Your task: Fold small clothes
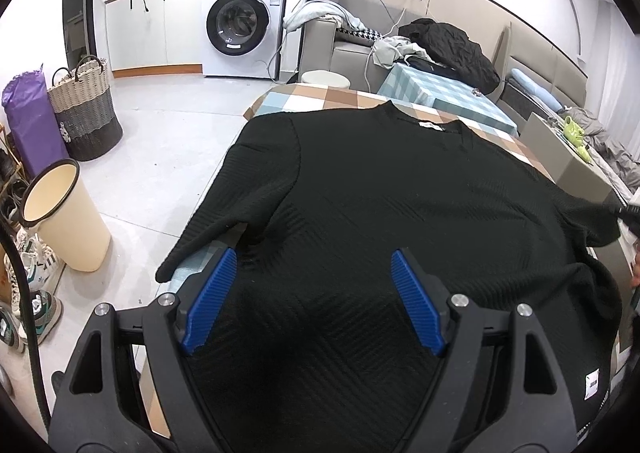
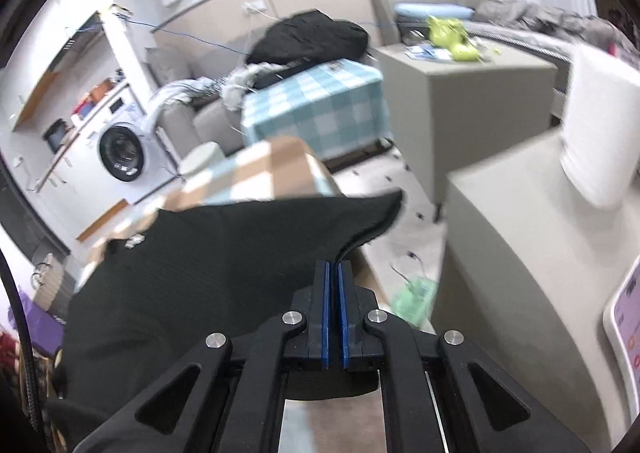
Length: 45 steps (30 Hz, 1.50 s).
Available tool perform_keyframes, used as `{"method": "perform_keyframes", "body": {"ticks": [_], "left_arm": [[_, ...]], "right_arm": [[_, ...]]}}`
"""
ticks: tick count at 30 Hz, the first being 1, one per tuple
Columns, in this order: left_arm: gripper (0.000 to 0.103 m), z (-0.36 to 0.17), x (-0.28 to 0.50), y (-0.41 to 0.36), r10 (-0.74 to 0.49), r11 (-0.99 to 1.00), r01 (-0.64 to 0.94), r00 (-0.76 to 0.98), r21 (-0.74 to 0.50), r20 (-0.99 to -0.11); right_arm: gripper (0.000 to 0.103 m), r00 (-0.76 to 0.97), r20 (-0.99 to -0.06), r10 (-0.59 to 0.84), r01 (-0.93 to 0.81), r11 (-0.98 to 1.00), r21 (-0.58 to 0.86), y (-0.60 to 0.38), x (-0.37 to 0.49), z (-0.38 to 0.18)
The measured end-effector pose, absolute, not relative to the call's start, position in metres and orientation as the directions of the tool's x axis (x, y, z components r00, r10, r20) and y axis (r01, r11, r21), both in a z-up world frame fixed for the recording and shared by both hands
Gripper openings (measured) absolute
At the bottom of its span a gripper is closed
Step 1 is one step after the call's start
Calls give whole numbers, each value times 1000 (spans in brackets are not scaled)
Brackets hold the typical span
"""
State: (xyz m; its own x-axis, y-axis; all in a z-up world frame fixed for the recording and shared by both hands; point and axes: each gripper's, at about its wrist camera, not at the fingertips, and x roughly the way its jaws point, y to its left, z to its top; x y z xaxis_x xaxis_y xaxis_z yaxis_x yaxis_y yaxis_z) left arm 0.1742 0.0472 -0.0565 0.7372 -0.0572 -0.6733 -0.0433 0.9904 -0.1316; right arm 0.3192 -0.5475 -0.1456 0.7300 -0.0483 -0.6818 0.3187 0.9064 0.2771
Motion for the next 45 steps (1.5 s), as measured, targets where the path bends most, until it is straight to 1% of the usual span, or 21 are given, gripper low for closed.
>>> {"method": "perform_keyframes", "body": {"ticks": [4,8,10,12,15,16,18,20,21,23,25,28,30,31,33,34,35,37,38,45], "left_arm": [[78,-52,174,53,-65,986,-52,748,-156,-660],[78,-48,172,59,-62,984,-65,755,-169,-652],[78,-46,170,61,-60,983,-68,757,-170,-651],[78,-46,169,63,-55,983,-74,756,-167,-653],[78,-48,168,69,-46,982,-88,752,-169,-658],[78,-48,167,73,-39,980,-100,750,-171,-661],[78,-50,167,82,-29,975,-126,747,-185,-665],[78,-53,170,92,-26,964,-159,740,-213,-672],[78,-56,171,98,-29,956,-177,736,-234,-676],[78,-60,173,110,-29,943,-208,727,-261,-686],[78,-64,175,119,-19,932,-237,722,-274,-692],[78,-69,178,131,-14,920,-265,715,-289,-699],[78,-74,181,140,-24,904,-287,705,-316,-708],[78,-77,183,145,-34,894,-300,696,-334,-717],[78,-84,184,156,-72,865,-314,694,-392,-716],[78,-87,185,163,-94,843,-324,697,-429,-711],[78,-90,184,170,-118,819,-331,702,-468,-703],[69,-99,183,188,-156,760,-360,707,-541,-690],[68,-104,182,195,-172,737,-372,704,-564,-689],[68,-150,190,234,-282,585,-455,662,-672,-694]], "right_arm": [[4,763,-647,7,211,943,259,-506,340,-109],[4,772,-627,108,38,976,214,-434,375,-83],[4,756,-632,172,-43,976,214,-401,389,-82],[4,714,-646,268,-156,962,226,-364,399,-87],[9,613,-682,398,-287,917,277,-334,398,-102],[11,609,-683,403,-290,915,281,-333,397,-105],[17,623,-704,341,-240,940,242,-342,389,-116],[18,598,-761,251,-140,968,210,-355,395,-137],[18,582,-777,238,-111,971,213,-358,395,-147],[18,537,-806,249,-96,967,235,-359,400,-170],[18,492,-843,219,-67,975,214,-354,407,-189],[18,453,-858,242,-103,970,219,-352,406,-199],[20,472,-850,233,-90,972,217,-351,399,-192],[30,493,-834,248,-84,968,238,-353,395,-186],[45,558,-786,266,-63,958,280,-362,378,-169],[48,590,-763,266,-52,955,293,-366,369,-162],[49,612,-744,267,-42,951,307,-370,359,-154],[54,636,-718,283,-29,938,345,-376,340,-146],[57,645,-708,287,-15,931,364,-379,332,-142],[60,668,-680,303,38,898,438,-393,296,-142]]}}
